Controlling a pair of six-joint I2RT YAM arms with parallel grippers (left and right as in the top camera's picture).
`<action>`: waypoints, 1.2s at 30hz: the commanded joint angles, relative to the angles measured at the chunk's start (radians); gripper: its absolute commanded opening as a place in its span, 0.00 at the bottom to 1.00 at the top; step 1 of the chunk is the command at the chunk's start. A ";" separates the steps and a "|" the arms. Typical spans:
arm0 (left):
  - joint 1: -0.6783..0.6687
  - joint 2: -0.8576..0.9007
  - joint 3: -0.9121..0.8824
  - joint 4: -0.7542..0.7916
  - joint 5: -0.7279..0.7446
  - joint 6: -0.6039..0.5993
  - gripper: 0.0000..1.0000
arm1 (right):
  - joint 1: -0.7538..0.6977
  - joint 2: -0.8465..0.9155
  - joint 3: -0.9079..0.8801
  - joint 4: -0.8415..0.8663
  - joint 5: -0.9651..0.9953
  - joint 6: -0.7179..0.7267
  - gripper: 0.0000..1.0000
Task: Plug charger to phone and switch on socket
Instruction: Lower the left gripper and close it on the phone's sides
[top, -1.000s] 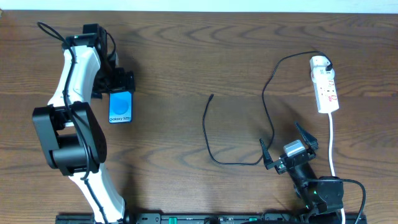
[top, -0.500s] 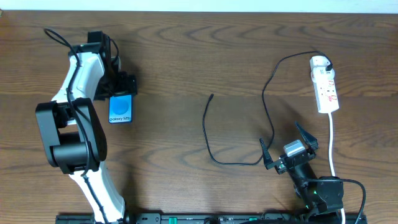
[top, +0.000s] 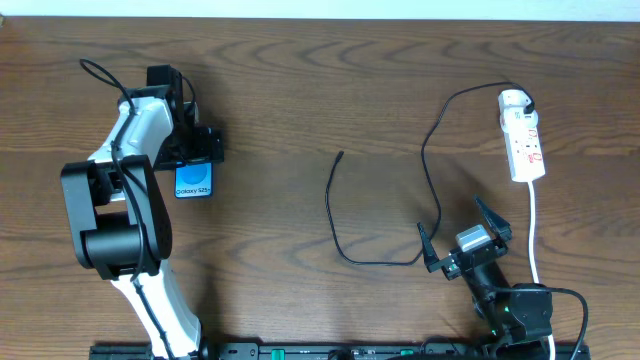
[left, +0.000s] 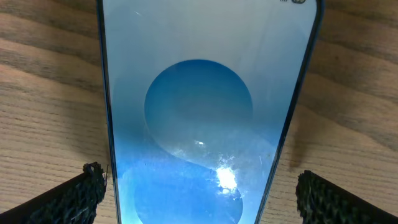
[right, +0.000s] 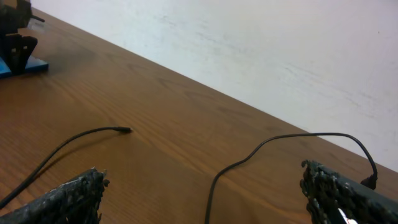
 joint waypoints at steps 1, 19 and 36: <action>-0.002 0.014 -0.005 0.003 -0.016 0.019 1.00 | -0.007 -0.007 -0.002 -0.004 -0.006 0.011 0.99; -0.002 0.014 -0.067 0.050 -0.012 0.021 0.99 | -0.007 -0.007 -0.002 -0.004 -0.006 0.011 0.99; -0.004 0.019 -0.068 0.075 0.000 0.022 0.96 | -0.007 -0.007 -0.002 -0.004 -0.006 0.011 0.99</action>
